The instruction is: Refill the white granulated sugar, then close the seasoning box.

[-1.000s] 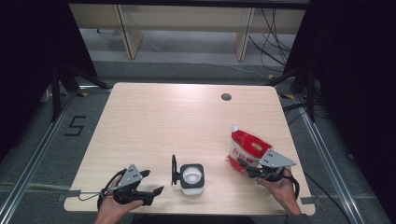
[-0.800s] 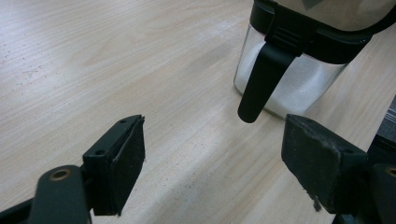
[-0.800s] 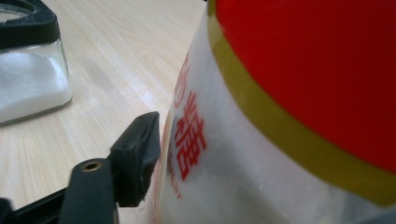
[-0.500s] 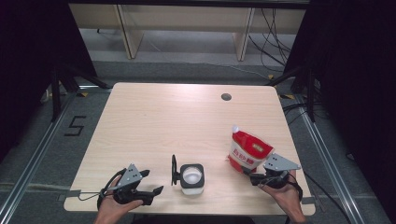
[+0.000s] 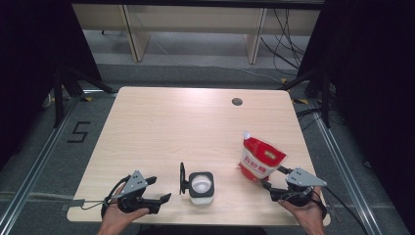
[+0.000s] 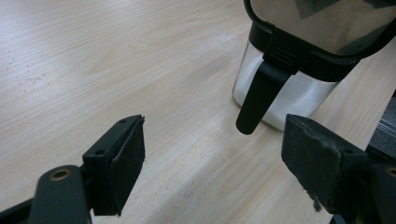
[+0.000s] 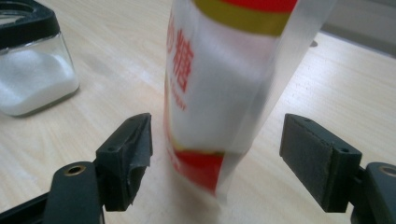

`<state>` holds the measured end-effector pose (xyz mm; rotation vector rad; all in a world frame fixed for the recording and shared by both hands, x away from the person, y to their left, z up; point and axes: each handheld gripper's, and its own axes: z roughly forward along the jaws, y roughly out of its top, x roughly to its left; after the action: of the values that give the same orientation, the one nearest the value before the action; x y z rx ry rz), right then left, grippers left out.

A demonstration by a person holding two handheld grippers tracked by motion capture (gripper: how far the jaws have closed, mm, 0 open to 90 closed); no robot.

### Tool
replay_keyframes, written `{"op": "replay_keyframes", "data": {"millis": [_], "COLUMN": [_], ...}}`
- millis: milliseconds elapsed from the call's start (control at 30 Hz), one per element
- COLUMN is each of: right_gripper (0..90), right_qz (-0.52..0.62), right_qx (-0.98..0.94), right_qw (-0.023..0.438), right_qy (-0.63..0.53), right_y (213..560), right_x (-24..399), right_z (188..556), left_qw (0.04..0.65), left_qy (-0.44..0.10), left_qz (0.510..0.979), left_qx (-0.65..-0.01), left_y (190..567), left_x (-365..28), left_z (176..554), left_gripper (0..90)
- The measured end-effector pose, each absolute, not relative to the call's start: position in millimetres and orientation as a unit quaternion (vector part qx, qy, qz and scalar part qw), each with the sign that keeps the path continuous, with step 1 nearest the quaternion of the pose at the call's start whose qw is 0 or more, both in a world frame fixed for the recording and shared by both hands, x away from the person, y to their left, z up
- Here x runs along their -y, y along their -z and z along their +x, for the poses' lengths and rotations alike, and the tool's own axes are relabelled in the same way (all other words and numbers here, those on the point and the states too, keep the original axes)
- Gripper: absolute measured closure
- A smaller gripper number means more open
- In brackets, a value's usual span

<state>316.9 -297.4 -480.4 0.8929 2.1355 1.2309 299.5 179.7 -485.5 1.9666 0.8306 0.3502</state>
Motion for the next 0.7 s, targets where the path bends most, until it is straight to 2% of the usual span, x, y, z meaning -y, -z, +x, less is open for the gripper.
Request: {"op": "replay_keyframes", "data": {"millis": [67, 100, 233, 333, 367, 400, 467, 533, 700], "right_gripper": [25.3, 25.0, 26.5, 26.4, 26.3, 26.4, 25.9, 25.9, 25.7], "right_qz": [0.341, 0.335, 0.340, 0.365, 0.346, 0.347, 0.341, 0.347, 0.335], "right_qx": [-0.792, -0.794, -0.793, -0.791, -0.796, -0.799, -0.801, -0.803, -0.811], "right_qw": [0.246, 0.257, 0.253, 0.233, 0.247, 0.236, 0.249, 0.235, 0.239], "right_qy": [-0.443, -0.437, -0.437, -0.431, -0.431, -0.432, -0.424, -0.423, -0.417], "right_y": [481.6, 481.9, 481.8, 480.2, 481.0, 481.9, 481.9, 482.3, 483.1], "right_x": [297.0, 298.1, 298.2, 295.1, 295.9, 294.3, 294.1, 291.9, 289.7], "right_z": [312.0, 310.6, 303.5, 294.0, 295.3, 293.5, 292.3, 289.5, 286.4], "left_qw": [0.471, 0.474, 0.470, 0.465, 0.470, 0.473, 0.478, 0.473, 0.478], "left_qy": [-0.141, -0.141, -0.139, -0.142, -0.143, -0.142, -0.139, -0.142, -0.131], "left_qz": [0.802, 0.801, 0.801, 0.803, 0.800, 0.798, 0.794, 0.798, 0.795], "left_qx": [-0.339, -0.338, -0.343, -0.345, -0.345, -0.344, -0.348, -0.346, -0.351], "left_y": [485.3, 485.5, 485.2, 484.7, 484.6, 484.5, 483.6, 483.0, 482.2], "left_x": [-179.0, -178.6, -179.2, -181.0, -180.5, -180.2, -178.4, -179.0, -177.4], "left_z": [300.1, 300.4, 299.4, 299.8, 300.1, 300.2, 299.6, 299.2, 299.0], "left_gripper": [21.1, 21.1, 21.1, 21.1, 21.2, 21.1, 21.1, 21.4, 23.0]}}
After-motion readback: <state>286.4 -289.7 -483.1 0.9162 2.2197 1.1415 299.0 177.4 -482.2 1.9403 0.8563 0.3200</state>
